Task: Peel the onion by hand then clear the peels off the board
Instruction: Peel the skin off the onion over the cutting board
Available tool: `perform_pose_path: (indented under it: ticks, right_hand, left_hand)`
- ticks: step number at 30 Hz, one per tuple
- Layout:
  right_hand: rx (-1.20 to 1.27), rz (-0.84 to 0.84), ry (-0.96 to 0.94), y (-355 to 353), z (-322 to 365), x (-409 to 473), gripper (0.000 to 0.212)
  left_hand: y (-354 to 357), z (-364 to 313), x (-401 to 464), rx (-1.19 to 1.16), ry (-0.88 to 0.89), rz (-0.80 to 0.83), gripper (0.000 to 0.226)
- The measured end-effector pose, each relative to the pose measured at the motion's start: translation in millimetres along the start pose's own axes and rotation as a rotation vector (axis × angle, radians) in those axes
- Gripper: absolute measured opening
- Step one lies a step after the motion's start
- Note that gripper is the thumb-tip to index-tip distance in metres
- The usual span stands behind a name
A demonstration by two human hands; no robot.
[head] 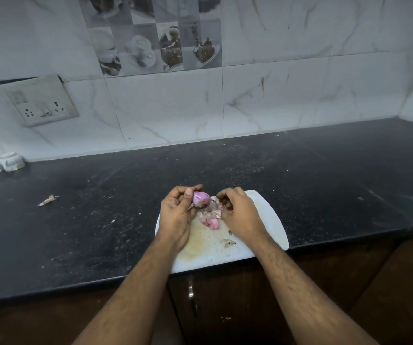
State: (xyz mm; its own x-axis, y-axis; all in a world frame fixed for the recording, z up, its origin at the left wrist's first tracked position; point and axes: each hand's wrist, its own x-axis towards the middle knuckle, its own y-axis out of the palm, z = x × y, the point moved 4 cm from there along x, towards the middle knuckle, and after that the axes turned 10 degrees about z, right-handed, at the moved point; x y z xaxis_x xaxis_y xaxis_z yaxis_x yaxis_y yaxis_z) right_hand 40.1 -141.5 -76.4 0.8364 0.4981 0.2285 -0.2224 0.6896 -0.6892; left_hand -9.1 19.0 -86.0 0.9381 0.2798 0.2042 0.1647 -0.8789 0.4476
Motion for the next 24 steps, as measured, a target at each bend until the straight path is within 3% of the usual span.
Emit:
perform_pose_path:
  ticks: [2, 5, 8, 14, 24]
  right_hand:
    - [0.045, -0.041, -0.078, -3.7, 5.1, -3.2, 0.032]
    - [0.094, -0.108, -0.169, -8.0, 13.4, -10.1, 0.022]
    - [0.147, -0.065, -0.244, -8.3, 19.2, -15.4, 0.019]
    - [0.219, -0.069, -0.242, -9.4, 19.8, -16.4, 0.008]
    - [-0.037, -0.045, -0.320, -2.4, 24.2, -14.7, 0.007]
  left_hand:
    - [3.0, 0.5, -0.1, 0.036, -0.005, 0.013, 0.013]
    - [4.5, 3.5, -0.6, 0.122, -0.047, 0.036, 0.017]
    - [6.1, 7.3, -2.0, 0.201, -0.069, 0.083, 0.017]
    - [11.5, 3.1, -6.3, 0.224, -0.079, 0.133, 0.018]
    - [13.5, 2.4, -6.3, 0.234, -0.092, 0.129, 0.017]
